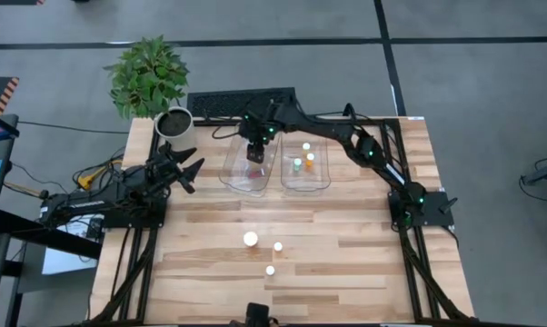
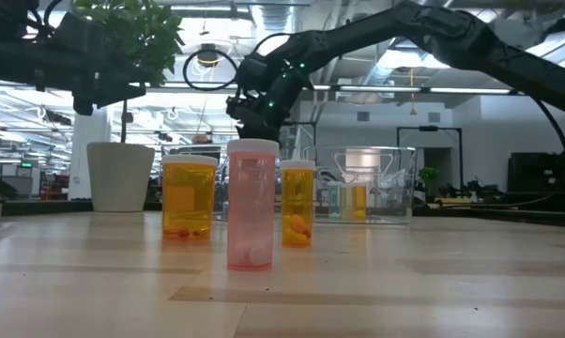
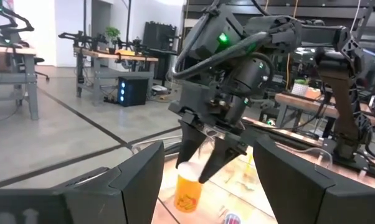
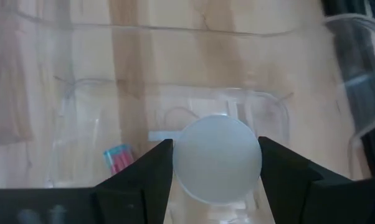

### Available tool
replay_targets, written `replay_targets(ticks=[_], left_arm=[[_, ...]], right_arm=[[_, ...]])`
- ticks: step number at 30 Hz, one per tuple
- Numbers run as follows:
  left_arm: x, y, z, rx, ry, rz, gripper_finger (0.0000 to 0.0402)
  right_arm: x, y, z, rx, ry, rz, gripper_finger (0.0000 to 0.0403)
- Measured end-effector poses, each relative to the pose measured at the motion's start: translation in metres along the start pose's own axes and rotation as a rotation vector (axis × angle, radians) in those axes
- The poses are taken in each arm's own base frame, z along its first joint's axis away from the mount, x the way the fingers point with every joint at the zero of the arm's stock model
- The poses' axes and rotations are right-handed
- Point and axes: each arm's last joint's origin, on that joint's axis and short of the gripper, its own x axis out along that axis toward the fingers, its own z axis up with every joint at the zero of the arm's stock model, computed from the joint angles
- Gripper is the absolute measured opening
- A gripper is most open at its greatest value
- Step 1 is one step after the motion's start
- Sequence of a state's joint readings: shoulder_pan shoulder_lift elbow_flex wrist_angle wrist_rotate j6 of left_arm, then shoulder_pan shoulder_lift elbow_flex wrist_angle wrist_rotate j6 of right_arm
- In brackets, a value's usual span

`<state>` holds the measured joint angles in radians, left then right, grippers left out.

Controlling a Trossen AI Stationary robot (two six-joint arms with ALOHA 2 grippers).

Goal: Pick and place medicine bottles into bin by pill shape (circle, oval)
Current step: Put the right big orange capsule bottle into the left transparent bin

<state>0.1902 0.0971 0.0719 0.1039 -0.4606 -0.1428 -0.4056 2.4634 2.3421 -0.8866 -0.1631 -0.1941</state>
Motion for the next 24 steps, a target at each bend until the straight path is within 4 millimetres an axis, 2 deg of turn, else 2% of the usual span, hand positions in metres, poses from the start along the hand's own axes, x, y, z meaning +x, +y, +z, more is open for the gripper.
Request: replay_targets(ticks=[7, 15, 24], left_arm=[[0.000, 0.000, 0.000, 0.002, 0.001, -0.001, 0.0240], [0.000, 0.000, 0.000, 0.002, 0.002, -0.001, 0.0240], [0.000, 0.000, 0.000, 0.002, 0.001, -0.001, 0.0240]], right_arm=[[-0.001, -0.008, -0.002, 0.051, 0.003, -0.004, 0.0222], [0.020, -0.015, -0.010, 0.065, 0.029, 0.000, 0.0223], [0.019, -0.017, -0.011, 0.060, 0.036, 0.004, 0.0226]])
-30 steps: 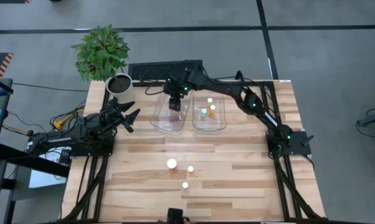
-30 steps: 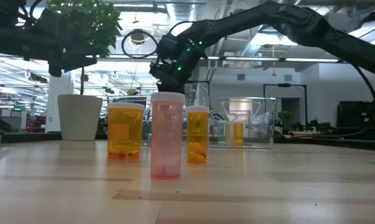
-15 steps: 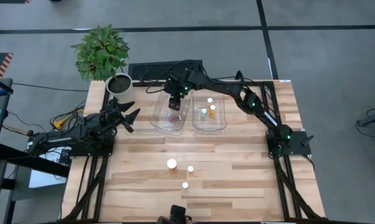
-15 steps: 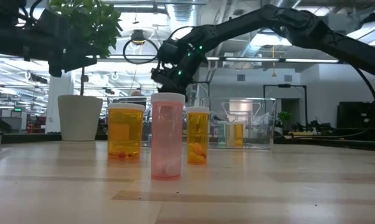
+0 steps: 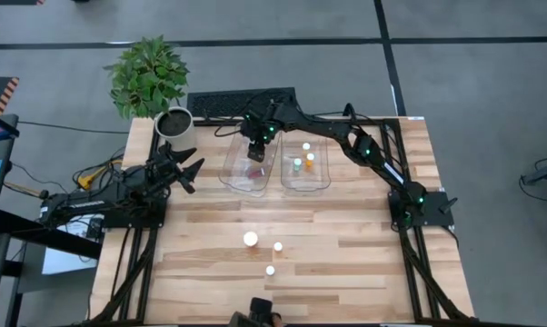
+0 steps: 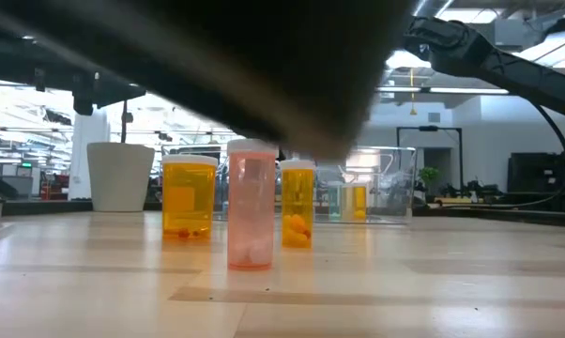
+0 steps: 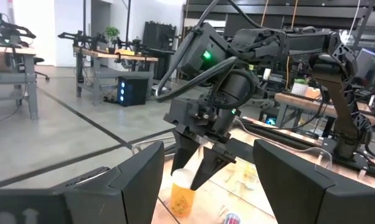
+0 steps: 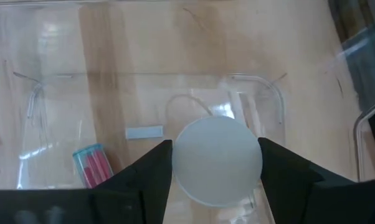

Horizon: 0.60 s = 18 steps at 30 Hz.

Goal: Pick and place medicine bottles into bin by pill shape (circle, oval)
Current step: Put the right big orange capsule bottle into the left transparent bin, then put the big orange capsule bottle into the left transparent bin

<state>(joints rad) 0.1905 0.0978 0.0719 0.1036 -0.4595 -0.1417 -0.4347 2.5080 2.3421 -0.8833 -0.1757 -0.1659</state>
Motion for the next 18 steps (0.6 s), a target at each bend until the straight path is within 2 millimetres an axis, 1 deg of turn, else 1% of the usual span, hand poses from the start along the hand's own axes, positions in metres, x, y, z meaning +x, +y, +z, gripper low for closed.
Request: replay_targets(ticks=[3, 6, 10, 14, 17, 18], left_arm=[[0.000, 0.000, 0.000, 0.000, 0.000, 0.000, 0.0240], [0.000, 0.000, 0.000, 0.000, 0.000, 0.001, 0.0240], [0.000, 0.000, 0.000, 0.000, 0.000, 0.001, 0.0240], [0.000, 0.000, 0.000, 0.000, -0.002, 0.015, 0.0240], [0.000, 0.001, 0.000, 0.000, -0.003, 0.021, 0.0240], [0.000, 0.001, 0.000, -0.001, -0.003, 0.021, 0.0240]], right_arm=[[0.000, 0.000, 0.000, -0.025, -0.001, 0.004, 0.0232], [0.000, 0.000, 0.000, -0.051, -0.004, 0.003, 0.0246], [-0.008, 0.001, 0.005, -0.074, -0.032, -0.002, 0.0269], [-0.035, 0.004, 0.015, -0.109, -0.083, -0.015, 0.0281], [-0.061, 0.008, 0.018, -0.115, -0.098, -0.017, 0.0282], [-0.072, 0.011, 0.019, -0.117, -0.099, -0.016, 0.0282]])
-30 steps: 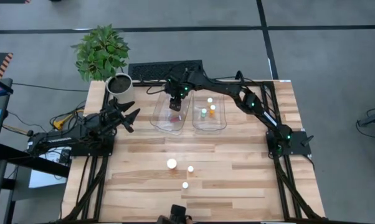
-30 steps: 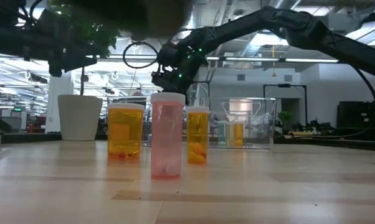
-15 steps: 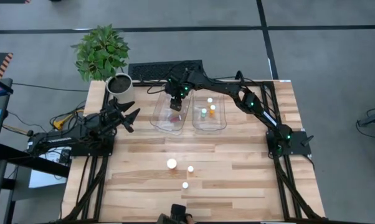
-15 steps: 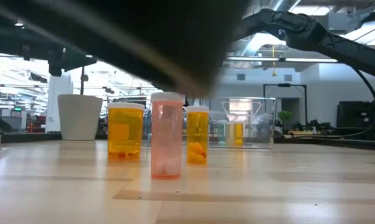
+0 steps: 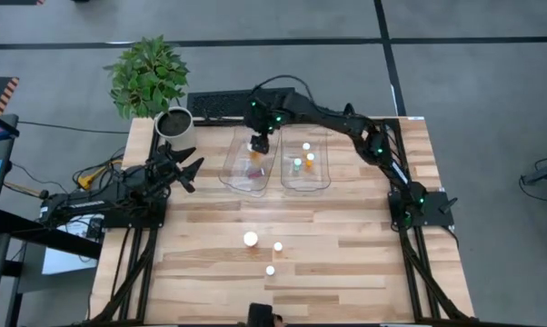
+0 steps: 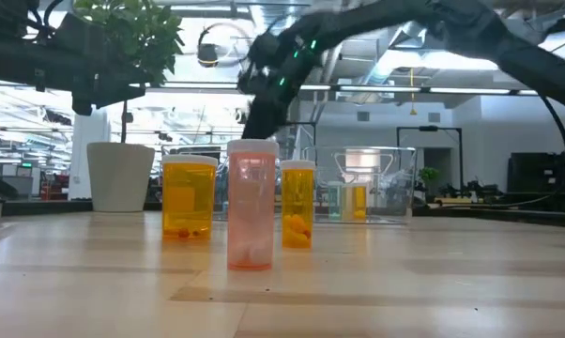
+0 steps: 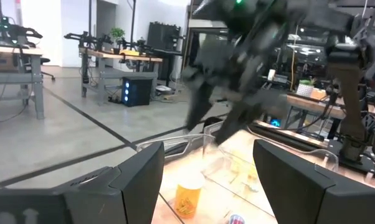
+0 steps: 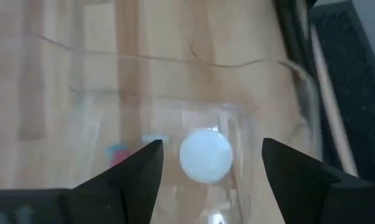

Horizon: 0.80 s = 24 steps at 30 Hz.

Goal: Pick and place medicine bottles into bin by pill shape (circle, oval)
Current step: Put the big orange capsule bottle into the left transparent bin

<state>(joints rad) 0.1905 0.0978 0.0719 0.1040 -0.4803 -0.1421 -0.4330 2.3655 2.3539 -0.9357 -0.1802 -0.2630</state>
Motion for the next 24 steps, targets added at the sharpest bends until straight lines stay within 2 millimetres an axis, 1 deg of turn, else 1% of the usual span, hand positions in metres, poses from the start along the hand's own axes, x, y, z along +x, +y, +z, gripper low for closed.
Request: replay_targets(ticks=[3, 4, 6, 9, 12, 13, 15, 17, 19, 21, 23, 24], left_arm=[[0.000, 0.000, 0.000, 0.000, 0.000, 0.004, 0.0240], [0.000, 0.000, 0.000, 0.000, 0.000, 0.003, 0.0240], [0.000, 0.000, 0.000, -0.001, -0.003, 0.004, 0.0240], [0.000, 0.000, 0.000, -0.003, -0.004, 0.002, 0.0240], [0.000, 0.000, 0.000, -0.004, -0.004, -0.006, 0.0240], [0.000, 0.000, 0.000, -0.004, -0.004, -0.006, 0.0240], [0.000, 0.000, 0.000, -0.004, -0.004, -0.006, 0.0240], [0.000, 0.000, 0.000, -0.001, -0.004, -0.006, 0.0240], [0.000, 0.000, 0.001, -0.001, -0.004, -0.014, 0.0240], [0.000, -0.001, 0.001, -0.001, -0.003, -0.029, 0.0240], [0.000, -0.001, 0.001, -0.004, -0.003, -0.040, 0.0240], [0.000, -0.001, 0.001, -0.005, -0.002, -0.048, 0.0240]], right_arm=[[-0.046, 0.016, 0.004, 0.010, 0.039, 0.020, 0.0282], [-0.062, 0.024, 0.004, 0.021, 0.057, 0.033, 0.0282], [-0.087, 0.044, 0.000, 0.049, 0.128, 0.070, 0.0282], [-0.110, 0.080, -0.009, 0.083, 0.247, 0.117, 0.0282], [-0.123, 0.124, -0.020, 0.096, 0.335, 0.127, 0.0282], [-0.124, 0.140, -0.025, 0.084, 0.349, 0.112, 0.0282], [-0.118, 0.172, -0.038, 0.053, 0.356, 0.075, 0.0282], [-0.104, 0.203, -0.055, 0.036, 0.319, 0.066, 0.0282], [-0.089, 0.230, -0.070, 0.031, 0.234, 0.086, 0.0282], [-0.074, 0.252, -0.081, 0.027, 0.128, 0.130, 0.0282], [-0.059, 0.267, -0.088, 0.011, 0.039, 0.169, 0.0282], [-0.053, 0.272, -0.087, 0.004, -0.011, 0.186, 0.0282]])
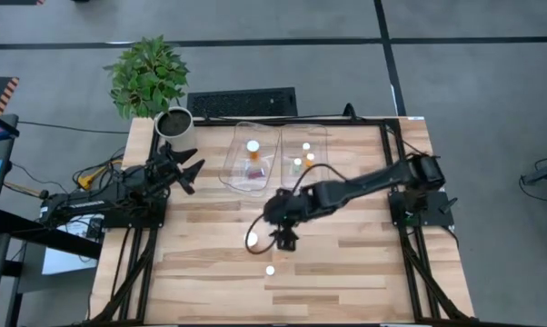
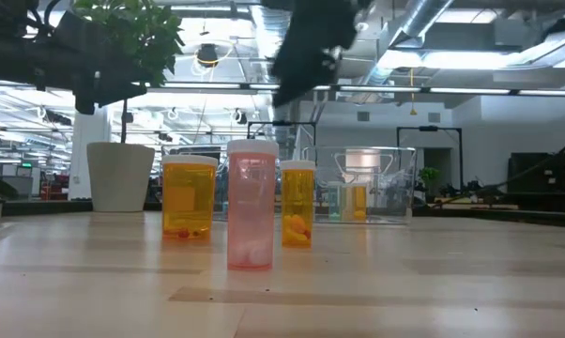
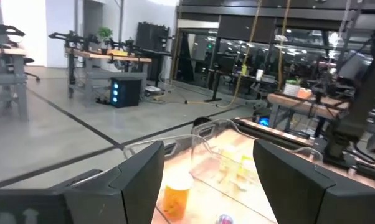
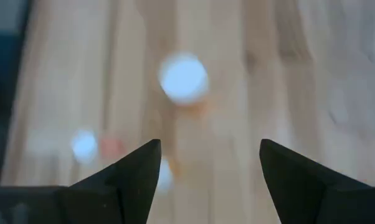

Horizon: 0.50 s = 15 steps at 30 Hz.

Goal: Pick and place medicine bottles into bin by pill shape (circle, oval)
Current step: Put the big orange capsule bottle into the left transparent bin

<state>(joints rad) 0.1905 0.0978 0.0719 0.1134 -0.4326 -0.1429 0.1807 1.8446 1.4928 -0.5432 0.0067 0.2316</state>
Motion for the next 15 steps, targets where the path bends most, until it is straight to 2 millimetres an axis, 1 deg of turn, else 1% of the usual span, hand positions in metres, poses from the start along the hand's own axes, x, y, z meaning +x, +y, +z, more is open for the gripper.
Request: replay_targets(ticks=[4, 7, 9, 15], left_arm=[[0.000, 0.000, -0.001, -0.002, 0.011, -0.020, 0.0240], [0.000, -0.001, -0.001, 0.007, 0.015, -0.022, 0.0240], [0.000, 0.000, -0.002, 0.011, 0.021, -0.017, 0.0240], [0.000, 0.000, -0.004, 0.012, 0.042, -0.013, 0.0240]], right_arm=[[0.023, 0.008, 0.007, -0.146, -0.135, 0.032, 0.0283], [0.043, 0.006, 0.007, -0.243, -0.158, 0.034, 0.0283], [0.052, 0.003, 0.007, -0.268, -0.171, 0.055, 0.0283], [0.069, -0.008, 0.004, -0.292, -0.154, 0.076, 0.0284]])
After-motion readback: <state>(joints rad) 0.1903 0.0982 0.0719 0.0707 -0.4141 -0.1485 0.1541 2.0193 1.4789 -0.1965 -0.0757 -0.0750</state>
